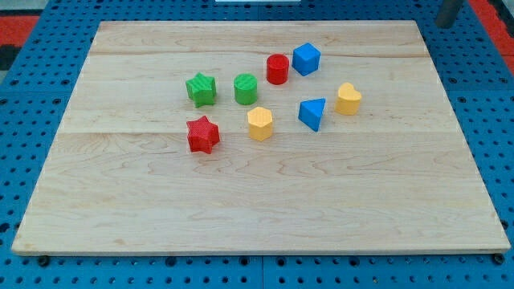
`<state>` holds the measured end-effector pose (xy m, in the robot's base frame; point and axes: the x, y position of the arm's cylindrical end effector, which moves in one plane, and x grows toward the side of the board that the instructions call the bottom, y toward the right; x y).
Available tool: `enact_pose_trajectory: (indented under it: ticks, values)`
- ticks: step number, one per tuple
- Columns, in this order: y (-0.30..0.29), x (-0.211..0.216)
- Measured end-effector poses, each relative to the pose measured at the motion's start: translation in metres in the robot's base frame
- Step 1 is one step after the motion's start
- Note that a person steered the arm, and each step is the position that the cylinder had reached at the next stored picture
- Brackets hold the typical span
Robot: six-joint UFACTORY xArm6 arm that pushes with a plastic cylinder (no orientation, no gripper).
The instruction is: Push the yellow heart towards the center right of the board
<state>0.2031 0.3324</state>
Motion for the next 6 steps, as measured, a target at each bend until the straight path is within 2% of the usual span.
enact_pose_trajectory:
  ticks: [1,2,3,4,5,6]
  values:
    - [-0.037,0.043]
    - [-0.090,0.106]
    - [-0.144,0.128]
    - [-0.202,0.128]
    - [-0.242,0.145]
    - [-0.255,0.173]
